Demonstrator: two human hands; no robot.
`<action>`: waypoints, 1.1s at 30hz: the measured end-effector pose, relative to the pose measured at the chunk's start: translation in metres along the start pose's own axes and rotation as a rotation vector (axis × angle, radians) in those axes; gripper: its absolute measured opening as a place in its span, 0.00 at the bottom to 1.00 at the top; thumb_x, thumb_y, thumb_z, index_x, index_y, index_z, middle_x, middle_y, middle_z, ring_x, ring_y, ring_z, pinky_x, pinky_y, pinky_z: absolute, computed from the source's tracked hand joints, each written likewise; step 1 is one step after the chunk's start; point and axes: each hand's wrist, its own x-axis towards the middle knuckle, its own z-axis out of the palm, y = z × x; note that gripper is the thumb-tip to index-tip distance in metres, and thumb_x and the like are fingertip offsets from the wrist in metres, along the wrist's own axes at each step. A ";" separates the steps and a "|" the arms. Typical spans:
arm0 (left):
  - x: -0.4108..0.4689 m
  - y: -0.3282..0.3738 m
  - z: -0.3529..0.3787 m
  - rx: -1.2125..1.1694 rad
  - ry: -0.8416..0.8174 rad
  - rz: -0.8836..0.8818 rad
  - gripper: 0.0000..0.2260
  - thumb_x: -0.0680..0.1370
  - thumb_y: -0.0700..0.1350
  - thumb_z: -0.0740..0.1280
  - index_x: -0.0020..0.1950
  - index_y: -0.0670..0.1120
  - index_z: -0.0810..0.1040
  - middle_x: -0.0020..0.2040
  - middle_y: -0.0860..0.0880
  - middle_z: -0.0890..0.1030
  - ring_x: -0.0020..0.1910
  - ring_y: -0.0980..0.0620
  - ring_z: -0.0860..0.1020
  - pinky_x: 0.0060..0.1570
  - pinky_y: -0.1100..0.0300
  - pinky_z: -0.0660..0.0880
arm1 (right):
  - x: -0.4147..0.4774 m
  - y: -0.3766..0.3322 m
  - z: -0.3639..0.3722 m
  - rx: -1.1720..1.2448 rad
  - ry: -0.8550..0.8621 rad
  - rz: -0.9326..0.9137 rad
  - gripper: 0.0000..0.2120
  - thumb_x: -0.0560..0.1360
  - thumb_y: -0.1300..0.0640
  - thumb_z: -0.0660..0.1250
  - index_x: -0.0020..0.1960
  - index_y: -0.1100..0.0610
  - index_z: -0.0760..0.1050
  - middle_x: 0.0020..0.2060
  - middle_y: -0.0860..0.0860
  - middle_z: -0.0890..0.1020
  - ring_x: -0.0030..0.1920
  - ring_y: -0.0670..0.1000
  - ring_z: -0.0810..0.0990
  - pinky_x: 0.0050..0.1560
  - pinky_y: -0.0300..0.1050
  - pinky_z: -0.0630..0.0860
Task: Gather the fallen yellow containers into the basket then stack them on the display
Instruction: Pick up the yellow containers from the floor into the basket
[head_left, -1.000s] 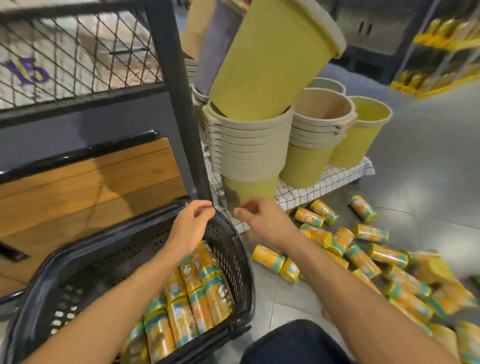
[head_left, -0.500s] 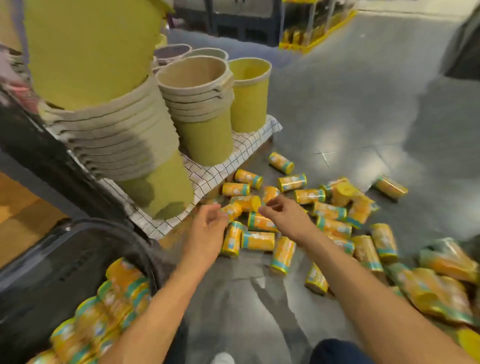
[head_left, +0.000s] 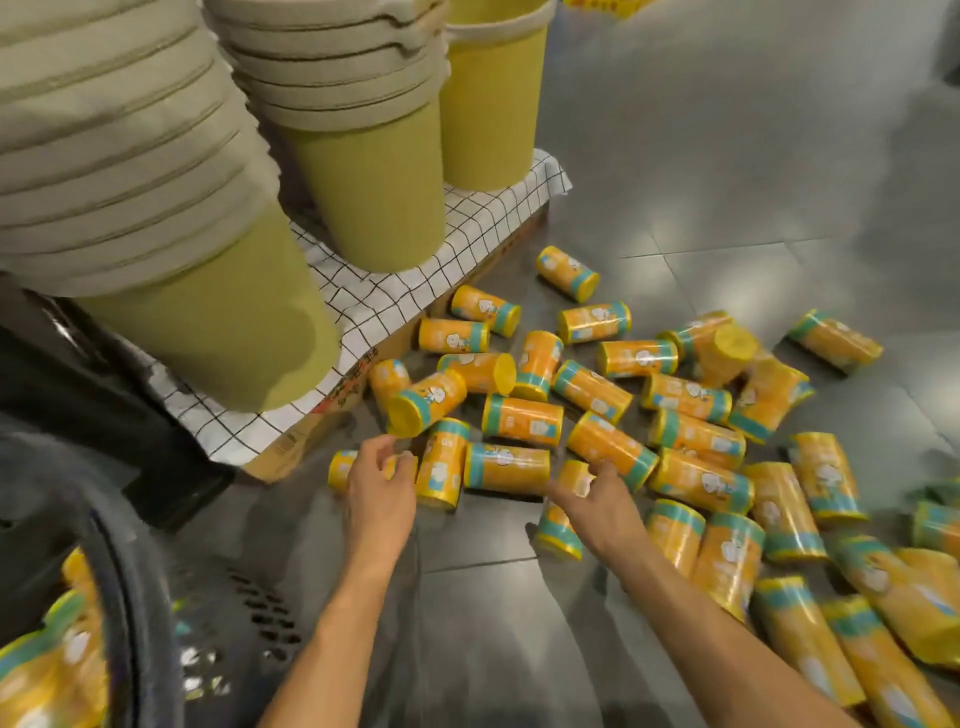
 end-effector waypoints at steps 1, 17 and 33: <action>0.012 -0.014 0.001 0.093 0.018 0.018 0.15 0.82 0.45 0.66 0.68 0.50 0.76 0.63 0.48 0.80 0.65 0.45 0.76 0.63 0.50 0.73 | 0.006 0.004 0.010 -0.023 0.010 0.012 0.43 0.73 0.37 0.74 0.75 0.62 0.61 0.70 0.62 0.73 0.68 0.63 0.74 0.64 0.57 0.74; 0.102 -0.083 0.019 0.950 -0.217 0.023 0.30 0.73 0.61 0.75 0.73 0.55 0.73 0.68 0.43 0.72 0.69 0.38 0.67 0.75 0.43 0.60 | 0.056 0.038 0.060 0.080 0.140 0.380 0.52 0.67 0.37 0.80 0.74 0.66 0.58 0.71 0.65 0.72 0.68 0.67 0.74 0.66 0.64 0.74; 0.072 -0.073 0.036 0.627 -0.062 -0.201 0.38 0.77 0.70 0.63 0.69 0.38 0.67 0.66 0.34 0.76 0.66 0.33 0.74 0.58 0.43 0.72 | 0.038 0.033 0.039 0.344 0.126 0.303 0.29 0.71 0.45 0.76 0.63 0.54 0.64 0.54 0.54 0.79 0.52 0.58 0.82 0.57 0.61 0.81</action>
